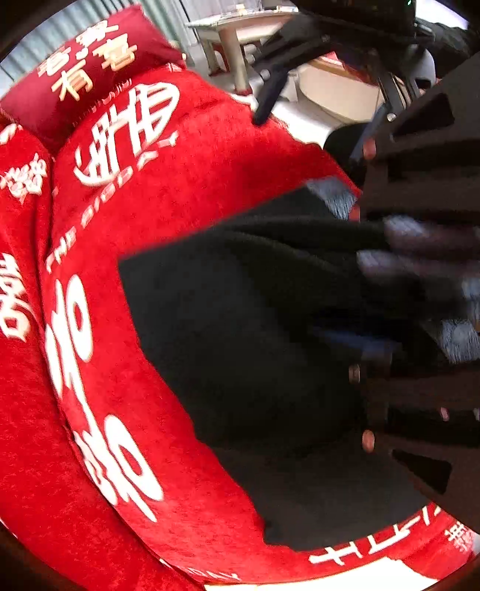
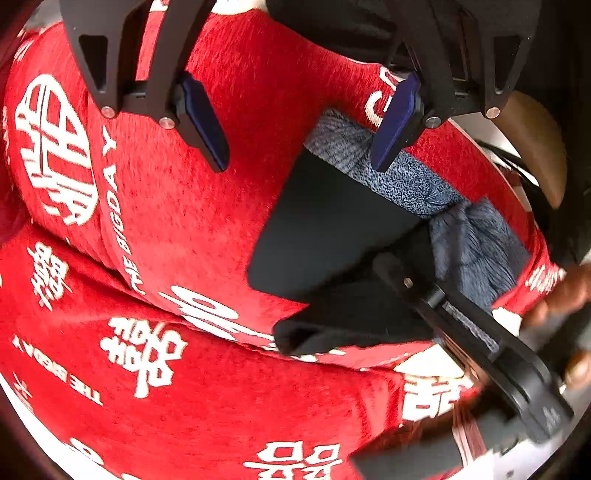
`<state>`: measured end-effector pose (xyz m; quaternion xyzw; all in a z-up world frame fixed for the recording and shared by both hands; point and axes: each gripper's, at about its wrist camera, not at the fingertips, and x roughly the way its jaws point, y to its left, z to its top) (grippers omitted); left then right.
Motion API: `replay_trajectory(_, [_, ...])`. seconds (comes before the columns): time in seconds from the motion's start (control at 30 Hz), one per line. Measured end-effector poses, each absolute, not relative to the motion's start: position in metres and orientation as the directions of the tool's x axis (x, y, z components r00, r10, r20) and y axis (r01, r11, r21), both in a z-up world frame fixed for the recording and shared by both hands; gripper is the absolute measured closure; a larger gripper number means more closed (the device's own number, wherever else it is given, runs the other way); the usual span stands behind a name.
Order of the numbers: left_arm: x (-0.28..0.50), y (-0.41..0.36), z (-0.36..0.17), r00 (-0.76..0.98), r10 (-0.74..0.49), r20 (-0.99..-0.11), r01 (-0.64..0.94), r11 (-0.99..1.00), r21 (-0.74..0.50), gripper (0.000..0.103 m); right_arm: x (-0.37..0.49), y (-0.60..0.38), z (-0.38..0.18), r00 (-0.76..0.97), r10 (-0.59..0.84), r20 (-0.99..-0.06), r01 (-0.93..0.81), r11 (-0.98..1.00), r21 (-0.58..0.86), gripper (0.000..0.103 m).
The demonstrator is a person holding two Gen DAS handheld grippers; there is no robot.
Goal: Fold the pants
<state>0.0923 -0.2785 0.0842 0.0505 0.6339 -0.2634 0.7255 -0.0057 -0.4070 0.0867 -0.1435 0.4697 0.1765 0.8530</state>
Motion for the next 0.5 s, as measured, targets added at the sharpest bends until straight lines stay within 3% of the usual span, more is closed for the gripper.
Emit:
replay_trajectory(0.1, [0.084, -0.287, 0.103, 0.092, -0.347, -0.933, 0.482, 0.836, -0.263, 0.028, -0.013, -0.412, 0.084, 0.473, 0.227, -0.851, -0.407, 0.913, 0.017, 0.021])
replay_trajectory(0.33, [0.079, -0.253, 0.139, 0.149, -0.427, -0.892, 0.466, 0.826, -0.318, 0.026, -0.025, -0.393, 0.080, 0.427, 0.368, -0.826, -0.427, 0.887, 0.175, 0.020])
replay_trajectory(0.5, [0.077, -0.191, 0.124, 0.237, -0.350, -0.906, 0.349, 0.901, -0.257, 0.026, -0.011, -0.398, 0.073, 0.373, 0.476, -0.797, -0.376, 0.862, 0.339, 0.018])
